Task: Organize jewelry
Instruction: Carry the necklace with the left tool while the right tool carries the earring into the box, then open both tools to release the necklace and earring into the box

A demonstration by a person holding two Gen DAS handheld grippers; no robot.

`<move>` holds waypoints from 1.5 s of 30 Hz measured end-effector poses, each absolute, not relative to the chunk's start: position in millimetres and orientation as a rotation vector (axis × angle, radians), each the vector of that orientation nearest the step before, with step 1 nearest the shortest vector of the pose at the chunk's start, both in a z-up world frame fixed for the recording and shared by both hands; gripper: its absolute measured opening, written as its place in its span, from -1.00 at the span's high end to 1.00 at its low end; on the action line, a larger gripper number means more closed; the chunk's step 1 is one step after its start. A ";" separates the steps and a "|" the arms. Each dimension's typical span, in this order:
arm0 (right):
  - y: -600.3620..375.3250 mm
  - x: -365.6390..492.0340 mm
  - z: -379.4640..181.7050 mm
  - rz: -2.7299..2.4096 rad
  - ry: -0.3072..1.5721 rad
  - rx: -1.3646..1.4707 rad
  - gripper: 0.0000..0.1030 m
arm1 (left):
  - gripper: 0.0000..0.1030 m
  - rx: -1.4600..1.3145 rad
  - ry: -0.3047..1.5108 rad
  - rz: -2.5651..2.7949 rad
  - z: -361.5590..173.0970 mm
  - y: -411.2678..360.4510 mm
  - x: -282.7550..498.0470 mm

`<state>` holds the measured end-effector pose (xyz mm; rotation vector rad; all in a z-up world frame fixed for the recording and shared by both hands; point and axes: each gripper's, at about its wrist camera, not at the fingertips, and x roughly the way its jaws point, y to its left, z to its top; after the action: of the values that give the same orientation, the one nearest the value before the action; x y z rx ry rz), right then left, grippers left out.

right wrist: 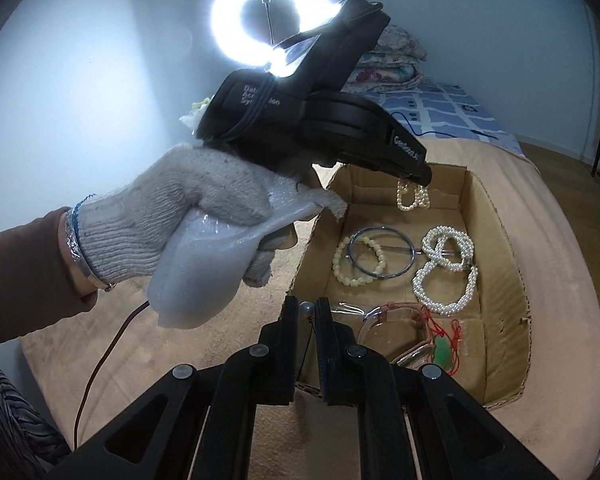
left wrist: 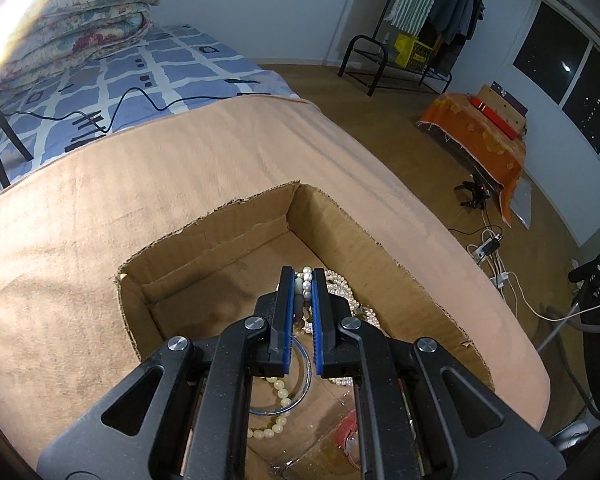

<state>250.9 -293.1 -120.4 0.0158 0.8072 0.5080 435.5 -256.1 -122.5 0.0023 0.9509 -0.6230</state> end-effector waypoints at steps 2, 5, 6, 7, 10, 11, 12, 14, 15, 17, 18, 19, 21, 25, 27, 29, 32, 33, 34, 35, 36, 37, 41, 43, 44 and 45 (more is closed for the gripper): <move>-293.2 251.0 -123.0 0.506 0.812 0.014 0.88 | 0.90 0.001 0.957 -0.620 -124.0 -257.3 435.1; -292.8 251.4 -125.7 0.507 0.821 0.014 0.88 | 0.89 -0.004 0.963 -0.616 -126.2 -258.1 436.7; -292.3 251.0 -125.3 0.508 0.822 0.014 0.88 | 0.90 -0.006 0.964 -0.616 -126.6 -258.5 436.9; -292.0 251.2 -125.6 0.510 0.823 0.014 0.88 | 0.90 -0.006 0.965 -0.616 -126.9 -258.8 437.0; -290.4 251.7 -126.2 0.513 0.825 0.012 0.88 | 0.89 -0.005 0.967 -0.614 -127.5 -258.8 437.6; -289.9 252.6 -126.9 0.514 0.826 0.011 0.88 | 0.90 -0.005 0.969 -0.614 -128.5 -258.8 438.0; -289.3 252.5 -127.2 0.514 0.828 0.010 0.88 | 0.90 -0.006 0.971 -0.613 -129.4 -258.8 438.4; -288.9 252.8 -128.8 0.513 0.830 0.007 0.88 | 0.89 -0.007 0.975 -0.613 -131.0 -258.8 439.0; -289.2 253.5 -129.2 0.511 0.831 0.008 0.88 | 0.89 -0.007 0.977 -0.612 -131.6 -258.8 439.3; -289.9 253.7 -129.6 0.508 0.832 0.008 0.88 | 0.89 -0.008 0.980 -0.611 -132.2 -259.1 439.5; -290.2 253.7 -129.7 0.506 0.831 0.007 0.88 | 0.89 -0.007 0.978 -0.610 -132.0 -259.0 439.5; -290.6 254.0 -129.5 0.504 0.831 0.007 0.88 | 0.89 -0.007 0.977 -0.609 -131.9 -259.1 439.5; -290.8 254.1 -129.6 0.502 0.830 0.006 0.88 | 0.89 -0.008 0.976 -0.607 -132.6 -258.9 440.1; -289.8 253.8 -129.8 0.503 0.832 0.003 0.87 | 0.89 -0.010 0.976 -0.603 -133.0 -258.3 440.0; -289.1 253.4 -130.1 0.503 0.835 0.001 0.87 | 0.89 -0.009 0.976 -0.602 -132.9 -258.3 440.1; -288.7 253.2 -130.7 0.504 0.836 0.000 0.87 | 0.89 -0.009 0.976 -0.602 -132.9 -258.4 440.2; -288.8 253.5 -130.7 0.506 0.837 0.003 0.86 | 0.89 -0.011 0.976 -0.601 -133.1 -258.1 440.3; -288.7 253.7 -130.9 0.506 0.837 0.003 0.86 | 0.89 -0.012 0.976 -0.600 -133.3 -257.6 440.4; -288.6 253.7 -130.9 0.505 0.836 0.003 0.86 | 0.89 -0.012 0.976 -0.599 -133.5 -256.9 440.4; -288.6 253.8 -130.9 0.504 0.835 0.003 0.85 | 0.89 -0.015 0.975 -0.599 -133.1 -256.4 440.5; -288.6 254.0 -130.9 0.504 0.834 0.004 0.82 | 0.89 -0.017 0.975 -0.600 -133.1 -256.1 440.6; -288.7 253.9 -130.8 0.503 0.832 0.004 0.78 | 0.89 -0.017 0.976 -0.600 -133.4 -256.3 440.8; -288.7 252.7 -128.7 0.499 0.823 0.002 0.58 | 0.89 -0.013 0.973 -0.599 -131.8 -254.6 440.7; -288.4 252.2 -127.4 0.498 0.821 0.001 0.55 | 0.89 -0.015 0.970 -0.598 -130.1 -252.5 440.3; -288.3 251.8 -126.3 0.497 0.818 -0.001 0.53 | 0.89 -0.016 0.968 -0.597 -128.4 -252.1 439.6; -288.1 251.0 -125.1 0.495 0.816 -0.002 0.52 | 0.89 -0.016 0.965 -0.596 -126.4 -251.5 438.4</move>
<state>251.0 -288.1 -125.1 -0.0024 0.8156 0.4951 438.4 -251.5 -126.4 -0.0159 0.9648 -0.5964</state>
